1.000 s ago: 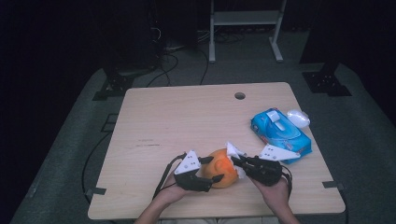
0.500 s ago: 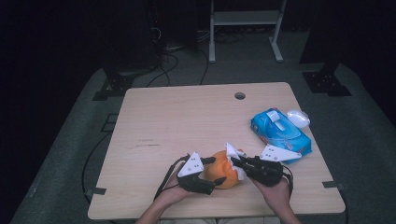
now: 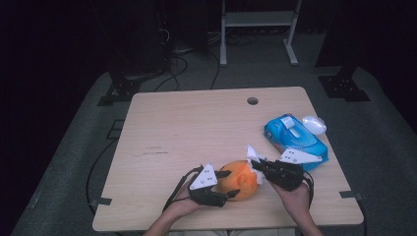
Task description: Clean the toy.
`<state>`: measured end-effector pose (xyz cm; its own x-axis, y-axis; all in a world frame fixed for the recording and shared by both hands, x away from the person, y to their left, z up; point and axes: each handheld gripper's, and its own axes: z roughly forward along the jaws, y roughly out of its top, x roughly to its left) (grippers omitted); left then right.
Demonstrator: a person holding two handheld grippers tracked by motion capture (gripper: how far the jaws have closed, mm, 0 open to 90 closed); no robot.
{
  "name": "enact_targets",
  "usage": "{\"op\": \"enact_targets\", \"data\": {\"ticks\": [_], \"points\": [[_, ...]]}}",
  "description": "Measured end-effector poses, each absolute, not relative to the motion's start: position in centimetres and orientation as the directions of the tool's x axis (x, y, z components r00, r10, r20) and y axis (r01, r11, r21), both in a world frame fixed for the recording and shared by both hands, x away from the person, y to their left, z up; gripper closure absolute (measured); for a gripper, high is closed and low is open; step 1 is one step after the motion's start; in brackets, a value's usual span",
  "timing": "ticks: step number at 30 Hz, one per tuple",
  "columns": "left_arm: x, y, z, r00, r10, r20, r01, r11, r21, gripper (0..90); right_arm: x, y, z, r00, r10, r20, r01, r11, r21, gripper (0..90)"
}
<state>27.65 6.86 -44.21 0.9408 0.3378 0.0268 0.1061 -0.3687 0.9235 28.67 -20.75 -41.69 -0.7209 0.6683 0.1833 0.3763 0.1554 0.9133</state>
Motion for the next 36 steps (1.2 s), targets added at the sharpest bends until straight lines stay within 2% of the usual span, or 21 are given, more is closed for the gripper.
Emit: {"op": "enact_targets", "data": {"ticks": [2, 5, 7, 11, 14, 24, 28, 31, 36], "points": [[27.6, 6.7, -44.3, 0.942, 0.333, 0.038, 0.095, -0.372, 0.923, 30.4, 28.2, -20.2, -41.4, -0.74, 0.65, 0.173, 0.359, 0.165, 0.919, 82.8], [27.4, 6.6, -44.1, 0.942, 0.333, 0.054, 0.087, -0.393, 0.916, 32.6, 27.5, -18.8, -40.7, -0.809, 0.564, 0.169, 0.317, 0.176, 0.932, 82.5], [27.4, 6.8, -44.1, 0.941, 0.334, 0.047, 0.094, -0.392, 0.915, 34.7, 27.5, -18.6, -40.6, -0.807, 0.573, 0.141, 0.306, 0.201, 0.931, 82.5], [27.3, 6.8, -44.2, 0.945, 0.323, 0.056, 0.083, -0.402, 0.912, 35.5, 28.5, -19.9, -41.4, -0.75, 0.643, 0.153, 0.351, 0.191, 0.917, 82.5], [27.4, 6.9, -44.3, 0.949, 0.312, 0.055, 0.08, -0.404, 0.911, 35.6, 29.5, -21.5, -42.3, -0.71, 0.673, 0.207, 0.403, 0.148, 0.903, 82.5], [27.7, 7.9, -44.4, 0.948, 0.318, 0.029, 0.102, -0.387, 0.917, 35.7, 30.0, -22.7, -42.8, -0.673, 0.698, 0.246, 0.445, 0.116, 0.888, 82.4], [28.0, 8.0, -44.6, 0.946, 0.323, 0.01, 0.117, -0.37, 0.922, 35.7, 29.2, -21.9, -42.1, -0.711, 0.656, 0.253, 0.413, 0.099, 0.905, 82.1], [28.0, 7.9, -44.6, 0.945, 0.327, 0.018, 0.112, -0.374, 0.921, 35.7, 29.0, -21.1, -42.2, -0.724, 0.653, 0.224, 0.399, 0.132, 0.907, 82.1], [28.4, 8.2, -44.7, 0.941, 0.338, -0.002, 0.131, -0.358, 0.925, 35.7, 29.7, -22.2, -43.5, -0.684, 0.685, 0.25, 0.447, 0.123, 0.886, 82.4]]}}
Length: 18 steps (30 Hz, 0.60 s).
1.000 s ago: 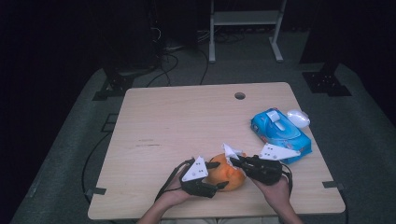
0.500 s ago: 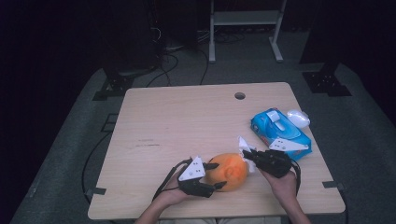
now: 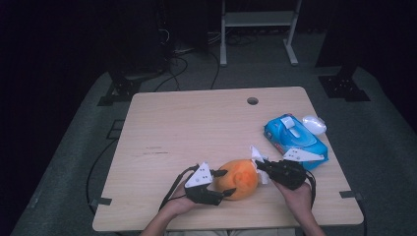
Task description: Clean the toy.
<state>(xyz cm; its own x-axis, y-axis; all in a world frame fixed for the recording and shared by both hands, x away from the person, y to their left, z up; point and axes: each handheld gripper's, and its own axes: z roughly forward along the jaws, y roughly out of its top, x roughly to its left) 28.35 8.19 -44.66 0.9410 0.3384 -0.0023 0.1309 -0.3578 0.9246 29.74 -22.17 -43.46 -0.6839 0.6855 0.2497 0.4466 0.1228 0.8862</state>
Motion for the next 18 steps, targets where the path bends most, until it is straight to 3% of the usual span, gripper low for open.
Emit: {"op": "enact_targets", "data": {"ticks": [2, 7, 11, 18], "points": [[28.4, 8.3, -44.7, 0.94, 0.342, 0.002, 0.129, -0.36, 0.924, 35.7, 29.5, -22.0, -43.5, -0.684, 0.678, 0.269, 0.454, 0.106, 0.885, 82.6], [28.9, 8.9, -44.8, 0.929, 0.369, -0.033, 0.164, -0.332, 0.929, 35.7, 28.1, -20.2, -41.7, -0.755, 0.623, 0.203, 0.37, 0.149, 0.917, 82.6], [29.0, 8.8, -44.9, 0.92, 0.389, -0.044, 0.179, -0.318, 0.931, 35.1, 28.0, -20.1, -42.1, -0.737, 0.64, 0.215, 0.381, 0.131, 0.915, 82.6], [29.0, 8.1, -44.8, 0.907, 0.419, -0.03, 0.179, -0.32, 0.93, 25.4, 26.9, -18.1, -40.9, -0.797, 0.582, 0.158, 0.311, 0.171, 0.935, 82.6]]}}
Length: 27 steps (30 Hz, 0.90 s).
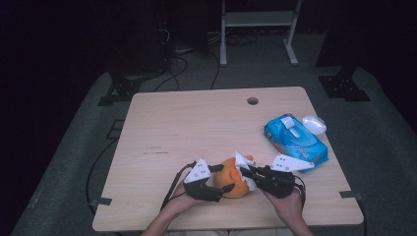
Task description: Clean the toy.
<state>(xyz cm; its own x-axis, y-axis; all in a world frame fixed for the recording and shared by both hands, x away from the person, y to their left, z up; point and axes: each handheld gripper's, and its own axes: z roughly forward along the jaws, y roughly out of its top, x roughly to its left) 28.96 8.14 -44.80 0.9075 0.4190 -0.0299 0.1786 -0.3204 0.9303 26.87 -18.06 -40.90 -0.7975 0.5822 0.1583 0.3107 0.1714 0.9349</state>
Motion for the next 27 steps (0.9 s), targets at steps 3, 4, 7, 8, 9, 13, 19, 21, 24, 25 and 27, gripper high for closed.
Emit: {"op": "enact_targets", "data": {"ticks": [3, 4, 7, 8, 9, 13, 19, 21, 24, 25, 27], "points": [[28.9, 7.8, -44.7, 0.903, 0.43, -0.013, 0.17, -0.329, 0.929, 26.0, 27.4, -18.8, -41.3, -0.779, 0.593, 0.203, 0.346, 0.136, 0.928, 82.8], [28.8, 7.7, -44.6, 0.902, 0.431, -0.001, 0.161, -0.335, 0.928, 29.4, 27.2, -18.8, -41.2, -0.778, 0.599, 0.189, 0.335, 0.142, 0.931, 82.8], [28.9, 7.6, -44.6, 0.891, 0.452, -0.03, 0.189, -0.311, 0.931, 33.6, 26.1, -17.9, -40.5, -0.812, 0.565, 0.149, 0.286, 0.161, 0.945, 82.8], [29.0, 7.6, -44.6, 0.891, 0.453, -0.033, 0.192, -0.309, 0.932, 34.1, 25.8, -17.4, -40.4, -0.826, 0.548, 0.133, 0.269, 0.175, 0.947, 82.8], [29.0, 7.7, -44.5, 0.891, 0.452, -0.031, 0.193, -0.316, 0.929, 34.7, 25.6, -16.9, -40.4, -0.837, 0.537, 0.109, 0.252, 0.201, 0.947, 82.7], [29.2, 8.0, -44.5, 0.885, 0.463, -0.048, 0.209, -0.304, 0.929, 37.6, 26.2, -17.2, -40.9, -0.83, 0.548, 0.099, 0.249, 0.206, 0.946, 82.9], [29.4, 8.2, -44.7, 0.893, 0.444, -0.08, 0.229, -0.292, 0.929, 33.7, 27.2, -19.4, -41.6, -0.775, 0.614, 0.149, 0.306, 0.159, 0.939, 82.6], [29.3, 7.9, -44.6, 0.897, 0.436, -0.069, 0.221, -0.309, 0.925, 24.3, 27.2, -19.2, -41.7, -0.775, 0.612, 0.154, 0.311, 0.159, 0.937, 82.7], [28.9, 7.5, -44.7, 0.901, 0.433, -0.033, 0.193, -0.331, 0.924, 22.0, 26.4, -18.1, -41.1, -0.8, 0.586, 0.13, 0.283, 0.177, 0.943, 82.6], [28.7, 7.3, -44.6, 0.906, 0.423, -0.015, 0.176, -0.344, 0.922, 25.3, 26.1, -17.7, -40.8, -0.814, 0.568, 0.118, 0.268, 0.186, 0.945, 82.5], [28.3, 7.0, -44.5, 0.914, 0.404, 0.023, 0.144, -0.377, 0.915, 31.8, 25.7, -16.9, -40.3, -0.837, 0.537, 0.104, 0.25, 0.207, 0.946, 82.5]]}}
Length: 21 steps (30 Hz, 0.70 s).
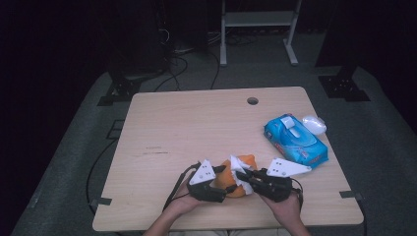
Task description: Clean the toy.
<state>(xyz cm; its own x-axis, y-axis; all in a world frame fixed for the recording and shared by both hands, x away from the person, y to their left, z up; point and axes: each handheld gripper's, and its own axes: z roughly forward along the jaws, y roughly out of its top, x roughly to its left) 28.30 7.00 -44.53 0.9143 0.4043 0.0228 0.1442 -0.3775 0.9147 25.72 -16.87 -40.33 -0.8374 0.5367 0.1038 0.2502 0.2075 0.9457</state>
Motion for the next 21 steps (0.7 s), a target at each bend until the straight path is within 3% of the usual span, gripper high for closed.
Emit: {"op": "enact_targets", "data": {"ticks": [2, 10, 15, 21], "points": [[28.0, 6.8, -44.5, 0.916, 0.399, 0.039, 0.131, -0.391, 0.911, 34.6, 25.8, -16.6, -40.2, -0.839, 0.538, 0.084, 0.238, 0.223, 0.945, 82.8], [27.7, 6.6, -44.8, 0.928, 0.364, 0.082, 0.085, -0.42, 0.904, 34.5, 27.6, -19.3, -41.0, -0.763, 0.626, 0.164, 0.328, 0.157, 0.931, 82.1], [28.0, 6.8, -44.2, 0.92, 0.39, 0.031, 0.123, -0.364, 0.923, 19.1, 27.3, -18.9, -41.0, -0.778, 0.608, 0.156, 0.324, 0.177, 0.929, 82.6], [27.2, 6.4, -44.4, 0.931, 0.354, 0.088, 0.074, -0.419, 0.905, 32.4, 26.6, -17.5, -40.4, -0.816, 0.563, 0.131, 0.298, 0.216, 0.93, 82.8]]}}
